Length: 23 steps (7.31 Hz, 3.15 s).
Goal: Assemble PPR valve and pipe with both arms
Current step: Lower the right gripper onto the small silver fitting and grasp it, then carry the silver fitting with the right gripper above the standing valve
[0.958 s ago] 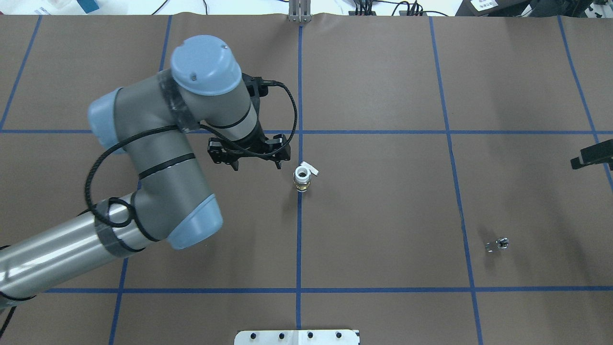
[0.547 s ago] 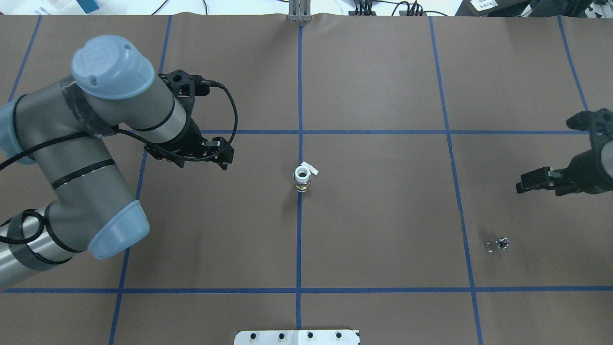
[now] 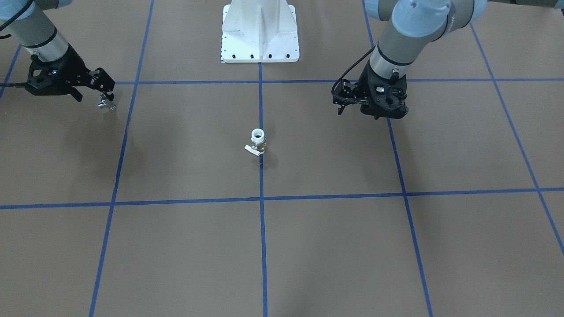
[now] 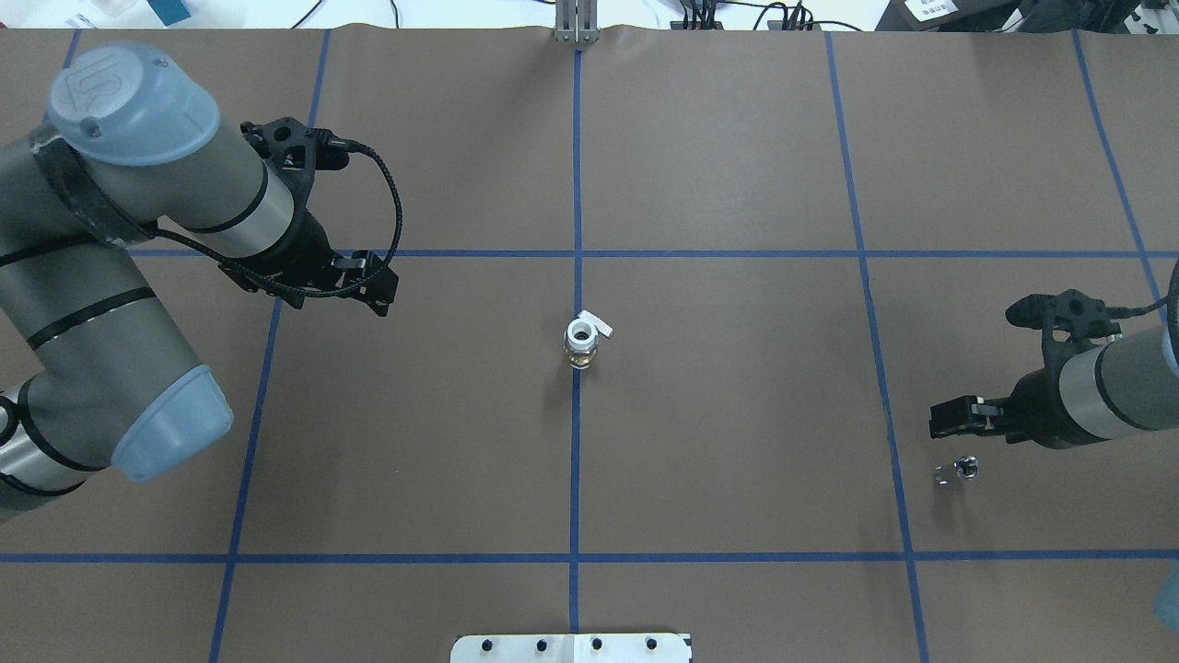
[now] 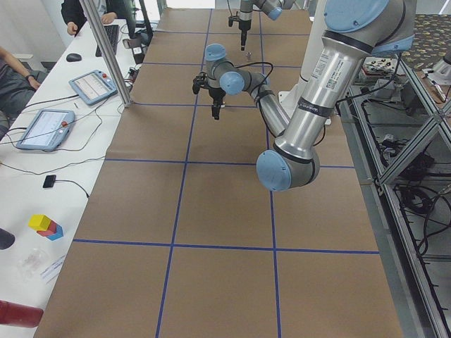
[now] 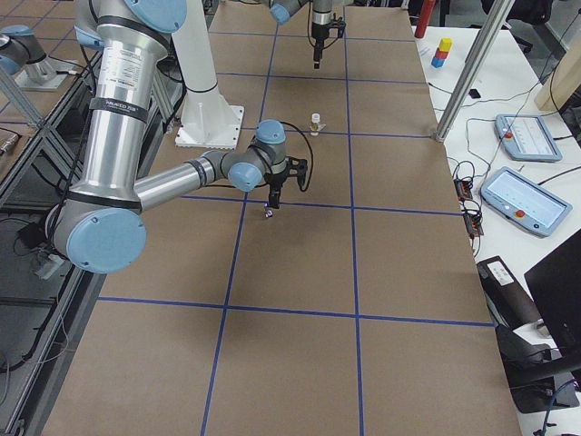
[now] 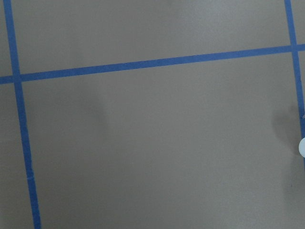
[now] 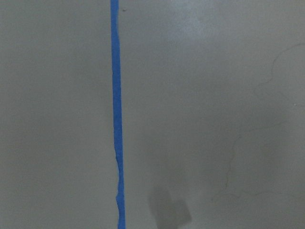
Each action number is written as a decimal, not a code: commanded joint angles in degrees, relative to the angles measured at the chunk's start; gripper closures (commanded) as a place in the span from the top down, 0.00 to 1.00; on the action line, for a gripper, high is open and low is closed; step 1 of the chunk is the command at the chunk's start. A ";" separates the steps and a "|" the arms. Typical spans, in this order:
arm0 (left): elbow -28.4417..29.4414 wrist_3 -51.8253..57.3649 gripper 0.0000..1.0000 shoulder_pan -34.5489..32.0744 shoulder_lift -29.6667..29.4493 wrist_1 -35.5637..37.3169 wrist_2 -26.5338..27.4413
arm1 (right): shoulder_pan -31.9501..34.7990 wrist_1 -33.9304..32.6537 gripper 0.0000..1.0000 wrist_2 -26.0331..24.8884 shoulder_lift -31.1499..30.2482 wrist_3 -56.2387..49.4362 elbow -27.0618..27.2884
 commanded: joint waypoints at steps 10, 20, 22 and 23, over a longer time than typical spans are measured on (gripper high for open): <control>-0.64 -0.01 0.99 -0.10 0.15 1.43 -0.01 | -3.21 -0.09 0.55 -0.35 -0.13 1.53 -3.66; -3.88 3.31 0.99 -1.50 4.53 1.43 -0.10 | 4.17 -25.27 0.00 5.45 23.40 1.62 -1.99; -6.00 6.57 0.98 -3.51 7.79 1.43 -0.19 | 3.82 -42.21 0.00 4.75 42.85 2.14 -6.10; -5.83 7.98 0.99 -3.96 8.06 1.51 -0.19 | 3.65 -42.36 0.00 4.66 47.29 4.50 -9.69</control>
